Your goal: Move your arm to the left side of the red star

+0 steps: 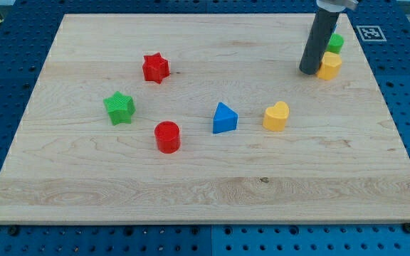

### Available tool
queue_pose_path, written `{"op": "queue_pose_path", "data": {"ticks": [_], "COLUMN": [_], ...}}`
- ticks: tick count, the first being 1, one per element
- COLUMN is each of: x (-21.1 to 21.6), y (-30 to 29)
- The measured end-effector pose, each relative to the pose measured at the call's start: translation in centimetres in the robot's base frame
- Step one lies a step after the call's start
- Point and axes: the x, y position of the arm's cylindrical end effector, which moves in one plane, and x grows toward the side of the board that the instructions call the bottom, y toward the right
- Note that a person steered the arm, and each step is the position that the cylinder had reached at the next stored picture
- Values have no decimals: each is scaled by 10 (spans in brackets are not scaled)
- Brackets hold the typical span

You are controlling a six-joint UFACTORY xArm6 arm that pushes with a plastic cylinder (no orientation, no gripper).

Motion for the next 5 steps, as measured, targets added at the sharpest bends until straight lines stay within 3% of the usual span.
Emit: {"op": "queue_pose_path", "data": {"ticks": [2,3,5], "x": [1,1,-46], "y": [14,-7,-170]}}
